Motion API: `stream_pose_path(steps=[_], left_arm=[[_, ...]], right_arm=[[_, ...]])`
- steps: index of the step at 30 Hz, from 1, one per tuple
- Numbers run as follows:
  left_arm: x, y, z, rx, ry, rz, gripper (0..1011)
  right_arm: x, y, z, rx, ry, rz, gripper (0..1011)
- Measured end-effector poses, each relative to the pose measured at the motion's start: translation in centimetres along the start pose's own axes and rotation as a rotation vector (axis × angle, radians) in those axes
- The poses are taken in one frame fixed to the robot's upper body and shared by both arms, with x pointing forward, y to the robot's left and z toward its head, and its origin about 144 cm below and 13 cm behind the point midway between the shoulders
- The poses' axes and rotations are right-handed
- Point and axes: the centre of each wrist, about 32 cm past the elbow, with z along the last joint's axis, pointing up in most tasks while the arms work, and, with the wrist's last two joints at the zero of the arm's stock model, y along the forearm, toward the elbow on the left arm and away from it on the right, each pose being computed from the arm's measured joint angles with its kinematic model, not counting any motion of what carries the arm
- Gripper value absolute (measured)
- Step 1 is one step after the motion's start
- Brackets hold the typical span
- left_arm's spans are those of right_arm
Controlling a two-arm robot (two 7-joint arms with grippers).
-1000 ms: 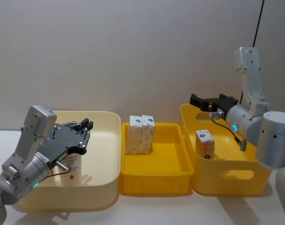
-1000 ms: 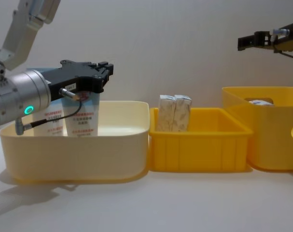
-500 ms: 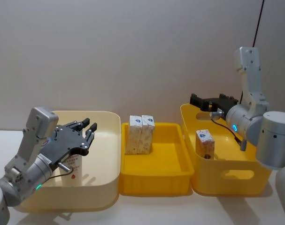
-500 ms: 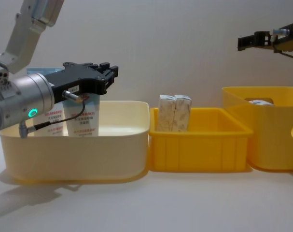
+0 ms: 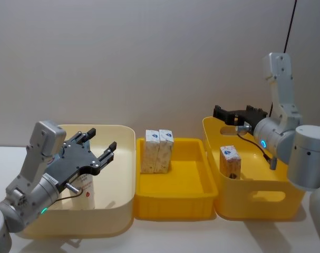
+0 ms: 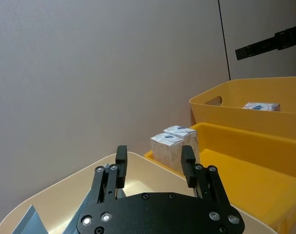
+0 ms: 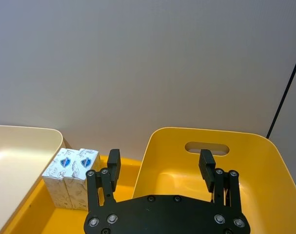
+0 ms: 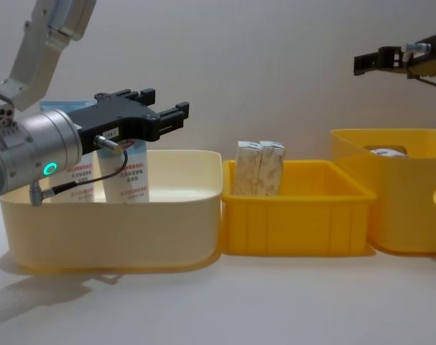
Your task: Bimanual collaborative sorting of washing and personal care products
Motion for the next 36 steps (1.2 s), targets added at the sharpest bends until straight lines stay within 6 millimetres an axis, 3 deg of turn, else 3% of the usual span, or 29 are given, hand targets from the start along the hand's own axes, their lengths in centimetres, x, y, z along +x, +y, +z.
stream_pose_path(steps=[4, 13, 36], left_arm=[[0.0, 0.0, 0.0, 0.0, 0.0, 0.001, 795], [0.0, 0.1, 0.2, -0.006, -0.009, -0.003, 1002], [0.5, 0.4, 2.5, -0.121, -0.067, -0.146, 1004]], right_arm=[[0.0, 0.0, 0.0, 0.0, 0.0, 0.0, 1001], [0.0, 0.0, 0.0, 0.0, 0.0, 0.0, 1001], [0.0, 0.0, 0.0, 0.0, 0.0, 0.0, 1001]])
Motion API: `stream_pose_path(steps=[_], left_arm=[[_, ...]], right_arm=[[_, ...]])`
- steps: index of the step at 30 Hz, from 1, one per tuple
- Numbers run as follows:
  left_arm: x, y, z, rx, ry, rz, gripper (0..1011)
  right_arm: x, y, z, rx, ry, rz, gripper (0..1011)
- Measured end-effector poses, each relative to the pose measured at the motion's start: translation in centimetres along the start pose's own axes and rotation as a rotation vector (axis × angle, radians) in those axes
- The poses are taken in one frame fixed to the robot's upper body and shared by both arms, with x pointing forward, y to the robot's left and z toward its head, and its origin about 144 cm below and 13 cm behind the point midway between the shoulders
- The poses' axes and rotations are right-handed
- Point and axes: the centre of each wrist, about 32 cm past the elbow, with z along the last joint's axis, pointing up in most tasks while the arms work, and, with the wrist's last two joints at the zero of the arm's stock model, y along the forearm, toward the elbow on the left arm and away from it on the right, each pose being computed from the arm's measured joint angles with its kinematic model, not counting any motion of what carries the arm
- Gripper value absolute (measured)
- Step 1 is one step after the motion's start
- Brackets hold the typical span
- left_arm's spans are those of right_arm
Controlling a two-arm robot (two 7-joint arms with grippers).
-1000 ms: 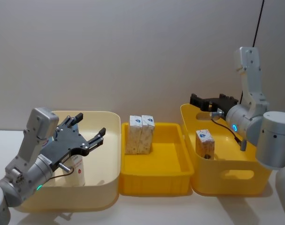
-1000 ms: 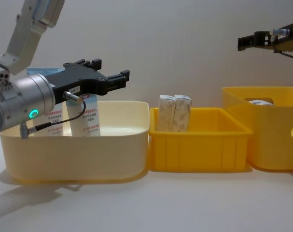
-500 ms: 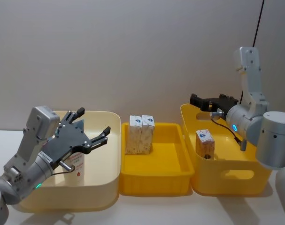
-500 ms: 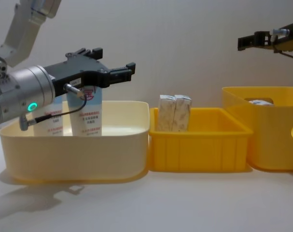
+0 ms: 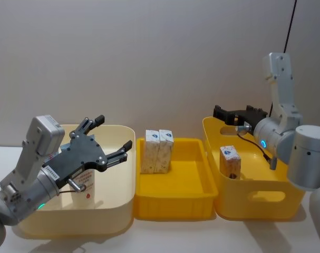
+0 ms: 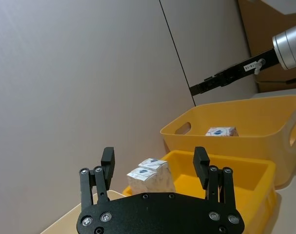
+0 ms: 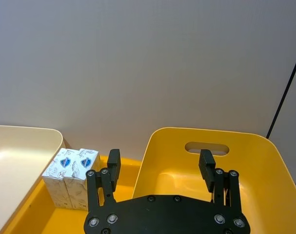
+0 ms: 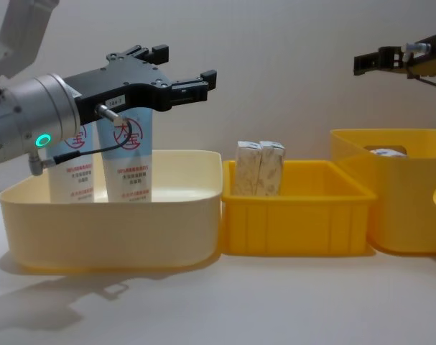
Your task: Bimanual collaborative sorting of washing and personal care products
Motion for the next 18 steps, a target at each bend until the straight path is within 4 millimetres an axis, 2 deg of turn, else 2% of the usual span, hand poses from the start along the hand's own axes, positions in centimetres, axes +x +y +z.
stream_pose_path(steps=[18], left_arm=[[2.6, 0.3, 0.1, 0.169, 0.106, -0.031, 1003]], right_arm=[[0.0, 0.0, 0.0, 0.0, 0.0, 0.0, 1001]])
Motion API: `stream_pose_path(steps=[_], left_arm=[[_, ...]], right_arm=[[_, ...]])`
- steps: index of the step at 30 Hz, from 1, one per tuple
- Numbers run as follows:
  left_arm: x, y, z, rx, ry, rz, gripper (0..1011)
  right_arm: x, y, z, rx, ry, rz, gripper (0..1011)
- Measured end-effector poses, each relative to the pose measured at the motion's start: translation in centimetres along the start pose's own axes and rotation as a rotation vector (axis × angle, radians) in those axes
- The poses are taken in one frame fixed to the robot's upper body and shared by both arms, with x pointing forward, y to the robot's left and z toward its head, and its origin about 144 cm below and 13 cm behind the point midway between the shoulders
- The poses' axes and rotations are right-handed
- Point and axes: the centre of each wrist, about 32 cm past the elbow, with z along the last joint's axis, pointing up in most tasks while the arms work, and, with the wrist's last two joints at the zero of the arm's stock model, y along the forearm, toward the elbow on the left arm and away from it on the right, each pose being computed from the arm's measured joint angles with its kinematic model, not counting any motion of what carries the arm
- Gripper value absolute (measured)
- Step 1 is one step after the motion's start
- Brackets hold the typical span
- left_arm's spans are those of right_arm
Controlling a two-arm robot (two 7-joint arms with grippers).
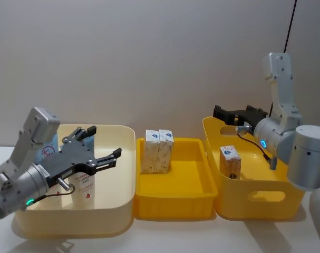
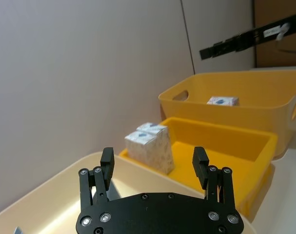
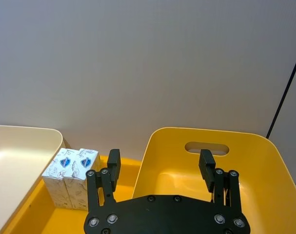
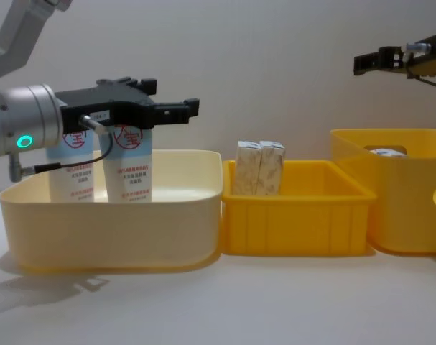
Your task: Bimanual collaborative sorting of washing and personal care products
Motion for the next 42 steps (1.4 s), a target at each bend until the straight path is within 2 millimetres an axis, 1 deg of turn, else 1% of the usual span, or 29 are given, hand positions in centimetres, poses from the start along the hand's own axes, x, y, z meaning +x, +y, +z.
stream_pose_path(steps=[4, 10, 16, 29, 42], left_arm=[[0.7, 0.2, 0.2, 0.046, 0.018, 0.005, 1004], [2.4, 0.7, 1.0, 0.13, 0.038, 0.013, 1003], [3.3, 0.9, 1.8, 0.169, 0.033, -0.002, 1003], [4.0, 1.0, 3.4, 0.199, -0.003, -0.045, 1003], [4.1, 1.1, 4.2, 0.192, -0.037, -0.052, 1003]], right_arm=[[0.0, 0.0, 0.0, 0.0, 0.0, 0.0, 1001], [0.0, 0.0, 0.0, 0.0, 0.0, 0.0, 1001], [0.0, 0.0, 0.0, 0.0, 0.0, 0.0, 1001], [0.0, 0.0, 0.0, 0.0, 0.0, 0.0, 1001], [0.0, 0.0, 0.0, 0.0, 0.0, 0.0, 1001]])
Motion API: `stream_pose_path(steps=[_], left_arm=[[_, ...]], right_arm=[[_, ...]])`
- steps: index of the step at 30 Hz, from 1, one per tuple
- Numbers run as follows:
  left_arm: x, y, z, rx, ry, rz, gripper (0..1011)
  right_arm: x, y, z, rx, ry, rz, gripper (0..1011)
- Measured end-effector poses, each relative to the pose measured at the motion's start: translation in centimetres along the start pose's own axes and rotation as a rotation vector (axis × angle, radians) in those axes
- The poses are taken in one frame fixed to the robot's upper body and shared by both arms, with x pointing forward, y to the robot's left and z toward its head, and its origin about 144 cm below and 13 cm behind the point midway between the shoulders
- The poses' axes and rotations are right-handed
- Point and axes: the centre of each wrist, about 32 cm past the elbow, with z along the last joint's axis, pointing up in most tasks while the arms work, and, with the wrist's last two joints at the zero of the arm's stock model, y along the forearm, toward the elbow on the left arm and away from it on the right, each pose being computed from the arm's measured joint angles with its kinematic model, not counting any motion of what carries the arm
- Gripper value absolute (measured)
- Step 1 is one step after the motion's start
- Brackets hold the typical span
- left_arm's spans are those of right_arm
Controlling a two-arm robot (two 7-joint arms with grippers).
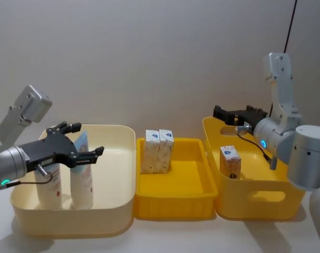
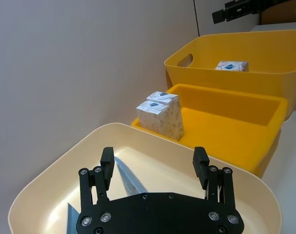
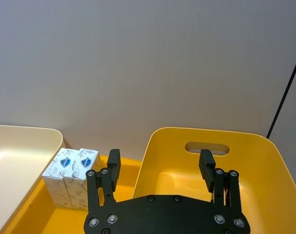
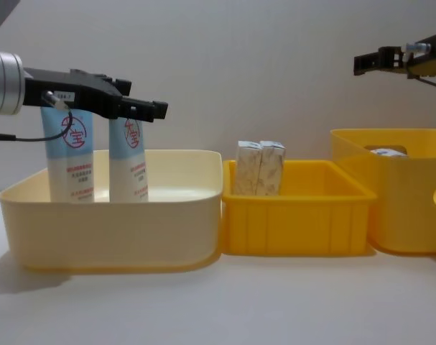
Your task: Bimanual collaborative sorting of washing and personal care products
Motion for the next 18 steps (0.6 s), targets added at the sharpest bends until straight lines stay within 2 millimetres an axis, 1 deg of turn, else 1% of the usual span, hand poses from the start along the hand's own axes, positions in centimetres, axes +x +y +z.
stream_pose_path(steps=[10, 18], left_arm=[[0.08, 0.12, 0.16, -0.002, -0.017, 0.037, 1003], [0.36, -0.04, -0.2, 0.039, -0.003, 0.085, 1003]], right_arm=[[0.0, 0.0, 0.0, 0.0, 0.0, 0.0, 1001], [0.0, 0.0, 0.0, 0.0, 0.0, 0.0, 1001]])
